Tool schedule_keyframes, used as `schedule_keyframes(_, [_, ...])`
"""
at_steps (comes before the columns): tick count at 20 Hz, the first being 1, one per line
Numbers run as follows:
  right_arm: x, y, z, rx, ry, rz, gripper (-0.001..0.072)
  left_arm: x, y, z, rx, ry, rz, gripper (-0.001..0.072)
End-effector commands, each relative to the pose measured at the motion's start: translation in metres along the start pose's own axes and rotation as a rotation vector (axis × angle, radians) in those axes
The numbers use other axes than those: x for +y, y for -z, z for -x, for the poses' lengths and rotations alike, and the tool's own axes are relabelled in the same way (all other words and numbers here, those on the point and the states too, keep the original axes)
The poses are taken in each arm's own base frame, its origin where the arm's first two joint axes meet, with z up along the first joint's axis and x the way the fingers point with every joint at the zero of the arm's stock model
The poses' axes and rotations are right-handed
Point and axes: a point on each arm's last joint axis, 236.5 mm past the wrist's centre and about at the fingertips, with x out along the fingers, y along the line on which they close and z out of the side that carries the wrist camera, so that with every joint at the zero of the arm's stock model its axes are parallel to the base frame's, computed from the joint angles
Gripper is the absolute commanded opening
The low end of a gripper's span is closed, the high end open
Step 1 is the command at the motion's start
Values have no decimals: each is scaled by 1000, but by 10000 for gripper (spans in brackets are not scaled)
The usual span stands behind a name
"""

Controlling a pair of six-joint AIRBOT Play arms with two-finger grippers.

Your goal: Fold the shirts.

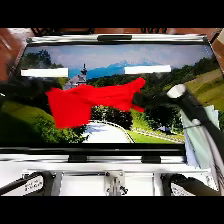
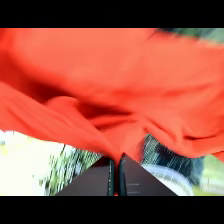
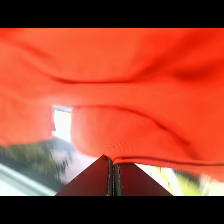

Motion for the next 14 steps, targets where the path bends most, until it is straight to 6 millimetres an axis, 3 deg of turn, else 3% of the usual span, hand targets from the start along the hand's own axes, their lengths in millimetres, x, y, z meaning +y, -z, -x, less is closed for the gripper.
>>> schedule_keyframes(1, [71,-67,137,-354,11,360,58,-93,-72,118,-324,10,-311,33])
schedule_keyframes(3, [125,-92,243,-663,21,494,58,-162,-96,219,-615,-1,-472,33])
schedule_keyframes(5, [180,-86,353,-972,1,586,58,-224,-93,321,-909,-2,-577,33])
schedule_keyframes(6, [197,-75,396,-1086,4,624,58,-244,-85,366,-1043,-7,-593,33])
schedule_keyframes(7, [206,-63,433,-1183,27,645,58,-252,-76,408,-1174,-28,-554,33])
schedule_keyframes(8, [208,-50,465,-1262,62,643,58,-247,-66,440,-1262,-83,-497,33])
schedule_keyframes(9, [205,-39,490,-1322,104,629,58,-233,-57,459,-1302,-163,-442,32])
schedule_keyframes(11, [196,-20,517,-1378,151,590,58,-205,-38,469,-1278,-278,-339,33])
schedule_keyframes(12, [191,-13,517,-1365,164,574,58,-200,-29,462,-1231,-298,-333,33])
schedule_keyframes(14, [180,-7,499,-1274,187,551,58,-199,-18,451,-1168,-289,-327,33])
